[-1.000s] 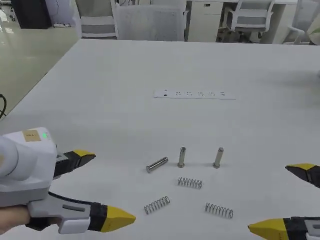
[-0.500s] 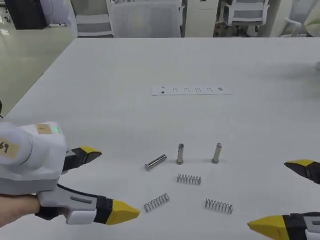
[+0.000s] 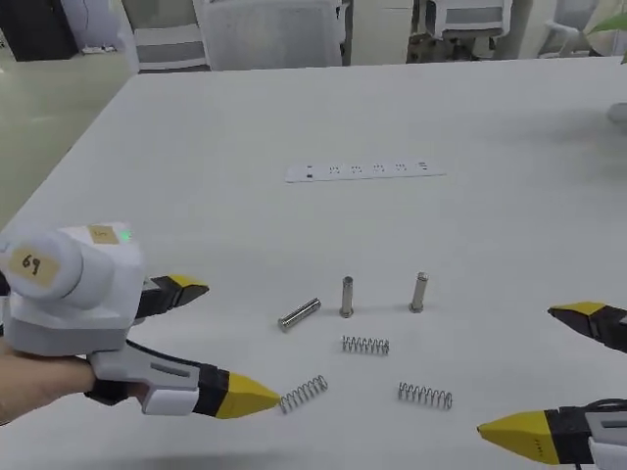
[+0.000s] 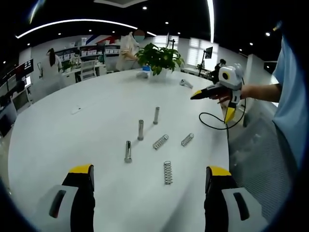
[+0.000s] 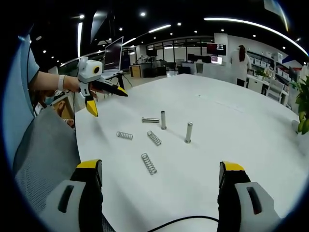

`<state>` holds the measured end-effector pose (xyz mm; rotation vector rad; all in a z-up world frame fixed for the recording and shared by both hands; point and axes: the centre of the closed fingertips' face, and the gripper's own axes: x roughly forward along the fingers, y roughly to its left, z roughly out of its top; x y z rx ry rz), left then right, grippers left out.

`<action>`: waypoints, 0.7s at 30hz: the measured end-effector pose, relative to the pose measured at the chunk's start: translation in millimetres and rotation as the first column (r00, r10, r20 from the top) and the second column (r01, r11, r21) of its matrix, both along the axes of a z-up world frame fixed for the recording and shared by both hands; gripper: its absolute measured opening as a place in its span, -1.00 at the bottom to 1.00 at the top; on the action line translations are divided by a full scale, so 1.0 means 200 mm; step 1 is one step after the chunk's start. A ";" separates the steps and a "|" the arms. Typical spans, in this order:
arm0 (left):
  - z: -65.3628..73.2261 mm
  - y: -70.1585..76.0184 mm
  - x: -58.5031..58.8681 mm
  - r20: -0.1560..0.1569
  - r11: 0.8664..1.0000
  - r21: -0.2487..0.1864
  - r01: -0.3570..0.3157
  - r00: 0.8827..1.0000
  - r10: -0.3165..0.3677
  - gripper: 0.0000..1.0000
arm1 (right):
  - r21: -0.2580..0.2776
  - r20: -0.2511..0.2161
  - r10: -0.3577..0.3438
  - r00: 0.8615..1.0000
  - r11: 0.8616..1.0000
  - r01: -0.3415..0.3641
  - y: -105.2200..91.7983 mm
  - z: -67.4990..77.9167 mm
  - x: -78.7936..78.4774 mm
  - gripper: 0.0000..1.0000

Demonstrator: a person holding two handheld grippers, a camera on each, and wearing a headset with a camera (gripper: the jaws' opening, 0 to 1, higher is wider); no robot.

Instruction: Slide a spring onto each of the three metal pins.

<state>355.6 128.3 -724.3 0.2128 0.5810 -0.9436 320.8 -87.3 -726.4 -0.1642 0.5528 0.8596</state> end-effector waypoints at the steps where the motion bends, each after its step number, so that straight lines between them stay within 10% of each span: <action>1: 0.00 0.00 0.00 -0.003 1.000 0.002 0.002 1.000 -0.002 0.87 | 0.001 -0.001 -0.001 1.000 1.000 0.001 0.00 0.00 0.00 0.99; 21: -0.03 -0.07 0.12 -0.009 0.999 0.033 0.038 0.999 -0.038 0.75 | 0.019 -0.015 -0.013 1.000 1.000 0.013 0.00 -0.03 -0.01 0.99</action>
